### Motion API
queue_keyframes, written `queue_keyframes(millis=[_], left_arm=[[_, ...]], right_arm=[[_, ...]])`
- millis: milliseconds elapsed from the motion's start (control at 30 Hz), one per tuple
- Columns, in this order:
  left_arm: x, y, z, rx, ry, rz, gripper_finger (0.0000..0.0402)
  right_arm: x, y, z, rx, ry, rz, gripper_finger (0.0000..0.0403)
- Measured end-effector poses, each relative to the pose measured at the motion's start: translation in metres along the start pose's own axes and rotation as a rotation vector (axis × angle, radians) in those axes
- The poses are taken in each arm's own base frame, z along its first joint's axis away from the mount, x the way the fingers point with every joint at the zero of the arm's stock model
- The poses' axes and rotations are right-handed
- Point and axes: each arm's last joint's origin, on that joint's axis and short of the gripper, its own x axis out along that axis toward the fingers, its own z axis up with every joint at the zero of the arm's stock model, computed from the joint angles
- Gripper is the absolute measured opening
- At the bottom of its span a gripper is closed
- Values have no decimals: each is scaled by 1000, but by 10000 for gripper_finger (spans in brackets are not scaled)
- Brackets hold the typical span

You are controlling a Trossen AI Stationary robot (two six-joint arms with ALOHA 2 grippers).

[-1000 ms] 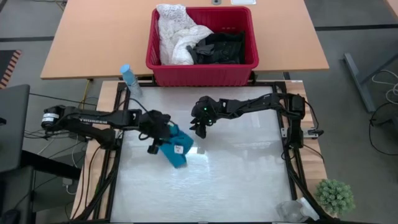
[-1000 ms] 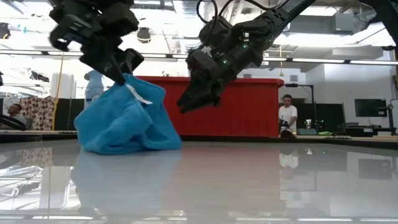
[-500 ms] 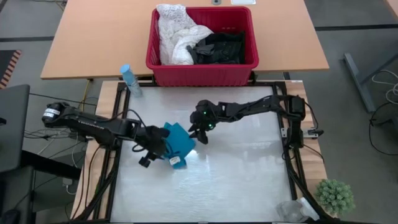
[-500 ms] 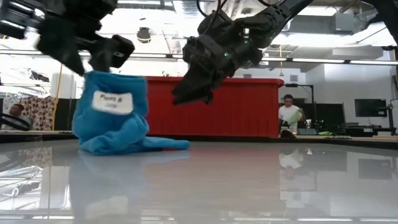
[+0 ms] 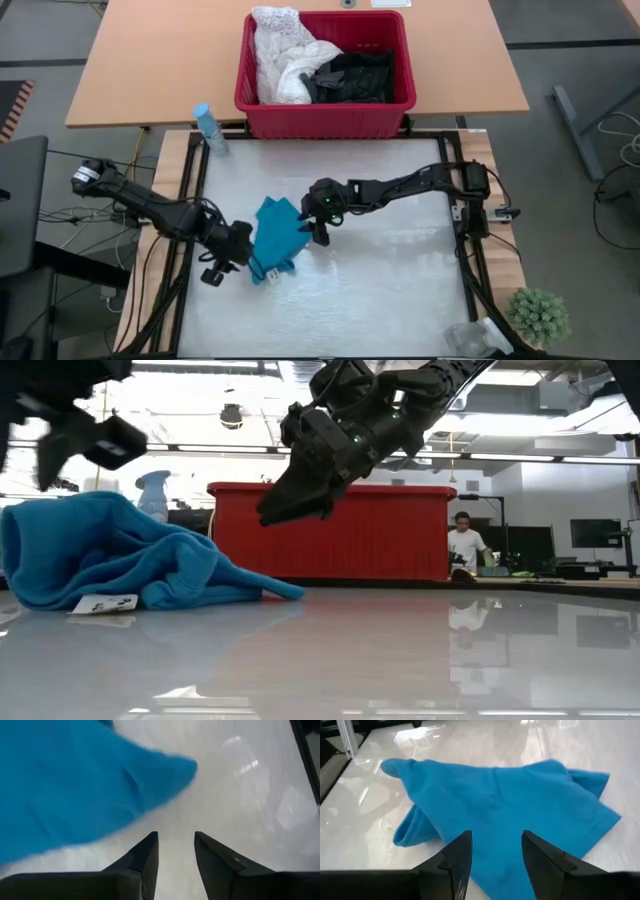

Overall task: Fold laundry
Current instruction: Fold the blue shorts

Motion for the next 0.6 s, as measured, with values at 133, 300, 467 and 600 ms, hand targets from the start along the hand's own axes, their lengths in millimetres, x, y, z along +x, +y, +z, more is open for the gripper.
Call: queue_keyframes(millis=[133, 300, 467, 600], left_arm=[[5, -4, 3, -74, -81, 53, 89], [9, 0, 17, -208, -310, 169, 68], [8, 2, 16, -322, -333, 221, 60], [1, -3, 21, -339, -409, 109, 54]], right_arm=[[5, 3, -3, -1, 7, 8, 194], [9, 2, -12, 76, 70, -24, 194], [3, -13, -28, 257, 216, -183, 194], [0, -23, -33, 317, 265, -200, 194]])
